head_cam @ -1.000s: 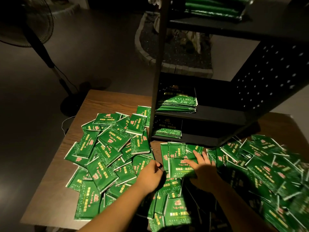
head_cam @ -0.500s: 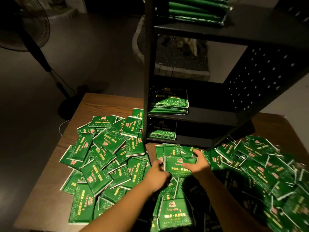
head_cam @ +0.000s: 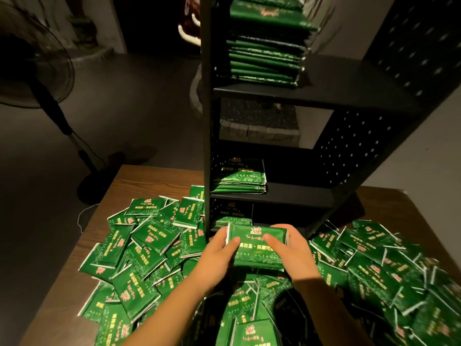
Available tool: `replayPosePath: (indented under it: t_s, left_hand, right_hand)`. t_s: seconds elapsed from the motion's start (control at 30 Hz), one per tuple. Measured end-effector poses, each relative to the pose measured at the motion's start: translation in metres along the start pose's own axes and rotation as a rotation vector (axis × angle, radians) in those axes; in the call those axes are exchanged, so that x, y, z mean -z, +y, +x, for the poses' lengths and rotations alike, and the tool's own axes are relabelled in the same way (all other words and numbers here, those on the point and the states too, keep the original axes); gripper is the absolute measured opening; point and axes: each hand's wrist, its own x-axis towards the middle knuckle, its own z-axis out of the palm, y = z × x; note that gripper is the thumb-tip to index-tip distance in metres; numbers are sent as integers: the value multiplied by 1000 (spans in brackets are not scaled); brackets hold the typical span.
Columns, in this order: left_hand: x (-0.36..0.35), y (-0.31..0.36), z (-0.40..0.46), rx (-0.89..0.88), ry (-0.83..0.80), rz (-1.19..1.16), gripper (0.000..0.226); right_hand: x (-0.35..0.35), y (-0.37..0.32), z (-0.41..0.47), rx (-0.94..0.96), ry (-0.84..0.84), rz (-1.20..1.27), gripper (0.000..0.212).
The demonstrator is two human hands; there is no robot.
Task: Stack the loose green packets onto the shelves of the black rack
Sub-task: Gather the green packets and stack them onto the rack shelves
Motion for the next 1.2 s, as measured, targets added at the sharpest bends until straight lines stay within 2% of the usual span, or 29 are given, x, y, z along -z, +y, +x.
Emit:
replayPosePath:
  t_s: [0.1, 0.13, 0.17, 0.23, 0.33, 0.4, 0.53, 0.8, 0.97, 1.1, 1.2]
  left_hand:
    - [1, 17, -2, -60, -22, -30, 27]
    - [1, 21, 0, -69, -12, -54, 23]
    - [1, 24, 2, -88, 13, -74, 22]
    - [2, 38, -1, -159, 56, -73, 33]
    - [4, 53, -3, -260, 67, -83, 45]
    - [4, 69, -7, -317, 87, -118, 29]
    - [3, 96, -12, -420, 109, -156, 24]
    - [8, 169, -25, -511, 89, -283, 21]
    - [13, 206, -31, -542, 52, -325, 19]
    - [16, 235, -29, -527, 20, -488, 21]
    - [18, 255, -28, -545, -3, -647, 27]
  right_hand:
    - [-6, -21, -8, 16, 4, 129, 49]
    - [-7, -28, -9, 18, -4, 162, 44]
    - [-7, -34, -11, 30, 0, 190, 29]
    - [-6, -45, -13, 89, 23, 223, 12]
    - [1, -61, -15, 160, 61, 265, 20]
    - [5, -76, -19, 208, 69, 289, 24]
    - [14, -102, -24, 330, 99, 267, 25]
    - [34, -162, -36, 515, 176, 263, 19]
    - [43, -191, -38, 606, 153, 189, 20]
    - [54, -226, -27, 687, 168, 166, 17]
    - [67, -265, -15, 686, 240, 313, 9]
